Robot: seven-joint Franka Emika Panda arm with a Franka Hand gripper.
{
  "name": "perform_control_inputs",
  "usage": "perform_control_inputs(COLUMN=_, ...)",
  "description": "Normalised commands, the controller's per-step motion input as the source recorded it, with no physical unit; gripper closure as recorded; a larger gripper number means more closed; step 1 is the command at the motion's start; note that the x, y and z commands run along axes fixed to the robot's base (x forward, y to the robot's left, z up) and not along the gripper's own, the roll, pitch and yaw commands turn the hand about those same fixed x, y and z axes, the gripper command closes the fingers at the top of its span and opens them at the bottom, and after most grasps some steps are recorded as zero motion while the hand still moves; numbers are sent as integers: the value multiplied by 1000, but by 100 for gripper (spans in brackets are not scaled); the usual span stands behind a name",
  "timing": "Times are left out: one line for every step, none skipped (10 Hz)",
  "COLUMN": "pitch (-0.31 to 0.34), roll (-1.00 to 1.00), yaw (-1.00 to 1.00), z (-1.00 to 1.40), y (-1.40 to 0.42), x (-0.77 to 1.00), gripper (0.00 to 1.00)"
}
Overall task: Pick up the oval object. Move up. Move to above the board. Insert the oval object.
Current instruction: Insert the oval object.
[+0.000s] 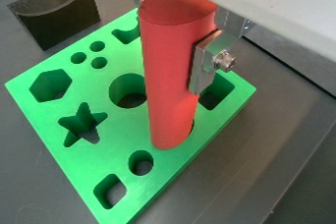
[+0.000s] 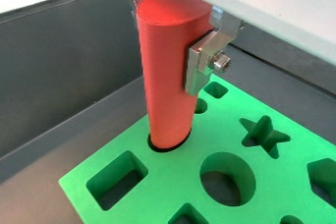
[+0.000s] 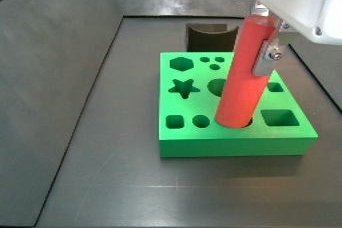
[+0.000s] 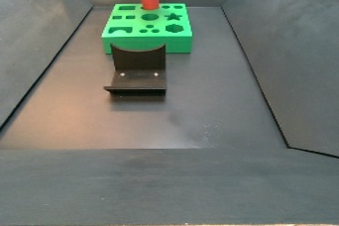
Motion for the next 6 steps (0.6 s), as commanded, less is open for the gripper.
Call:
perform_control_inputs(pitch=0, roll=0, yaw=114, z=-283, y=103, x=266, gripper=100)
perform_control_inputs(pitch=0, roll=0, yaw=100, z=-209, y=31, x=194, gripper=100)
perform_control_inputs(pitch=0, roll=0, yaw=0, z=-57, y=0, x=109, gripper=100)
perform_control_inputs(pitch=-26, roll=0, yaw=-26, z=-106, y=0, x=0, gripper=100)
perform_control_inputs(pitch=-139, roll=91, yaw=-43, z=-603, y=-51, x=-43, gripper=100)
perform_control_inputs(pitch=-166, roll=181, yaw=-40, z=-811, y=-91, x=-177, gripper=100)
